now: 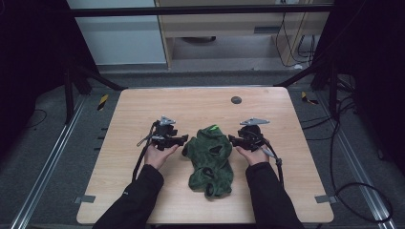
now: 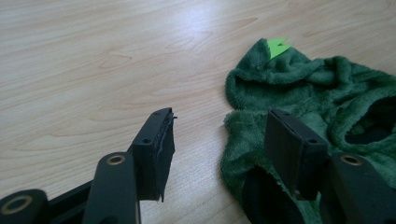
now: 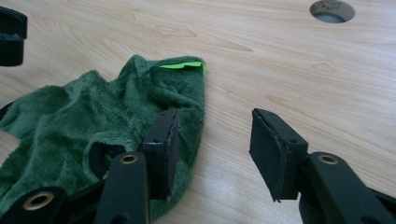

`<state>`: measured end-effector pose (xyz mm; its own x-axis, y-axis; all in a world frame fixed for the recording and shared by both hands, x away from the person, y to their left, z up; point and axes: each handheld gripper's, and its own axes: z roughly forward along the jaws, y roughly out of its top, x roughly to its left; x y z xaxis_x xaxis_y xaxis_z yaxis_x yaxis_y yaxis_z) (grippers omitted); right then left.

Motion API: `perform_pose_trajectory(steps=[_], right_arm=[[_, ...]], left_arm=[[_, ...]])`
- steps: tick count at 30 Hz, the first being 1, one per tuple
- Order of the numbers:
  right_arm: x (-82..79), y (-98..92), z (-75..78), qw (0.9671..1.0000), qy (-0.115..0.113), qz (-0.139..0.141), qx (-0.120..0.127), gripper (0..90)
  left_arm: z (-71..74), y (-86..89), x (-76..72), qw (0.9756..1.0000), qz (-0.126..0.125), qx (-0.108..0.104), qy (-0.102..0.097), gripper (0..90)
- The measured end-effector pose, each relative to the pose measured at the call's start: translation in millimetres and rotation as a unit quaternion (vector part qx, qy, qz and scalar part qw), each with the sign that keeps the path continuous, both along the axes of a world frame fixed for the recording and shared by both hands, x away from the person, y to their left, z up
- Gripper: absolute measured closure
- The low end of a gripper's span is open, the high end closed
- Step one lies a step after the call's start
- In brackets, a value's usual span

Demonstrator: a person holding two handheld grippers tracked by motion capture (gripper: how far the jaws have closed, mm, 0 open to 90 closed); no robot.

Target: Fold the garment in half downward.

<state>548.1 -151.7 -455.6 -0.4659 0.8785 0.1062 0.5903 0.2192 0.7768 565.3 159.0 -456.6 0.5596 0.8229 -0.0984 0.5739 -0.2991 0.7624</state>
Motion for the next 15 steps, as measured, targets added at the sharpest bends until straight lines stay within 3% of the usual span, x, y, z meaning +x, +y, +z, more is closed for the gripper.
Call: perform_pose_trajectory(steps=[15], right_arm=[[13.7,13.0,-17.7,0.9997,0.023,0.008,-0.005,53.5]], left_arm=[[-16.5,-18.0,12.0,0.9994,-0.011,0.017,0.027,47.1]])
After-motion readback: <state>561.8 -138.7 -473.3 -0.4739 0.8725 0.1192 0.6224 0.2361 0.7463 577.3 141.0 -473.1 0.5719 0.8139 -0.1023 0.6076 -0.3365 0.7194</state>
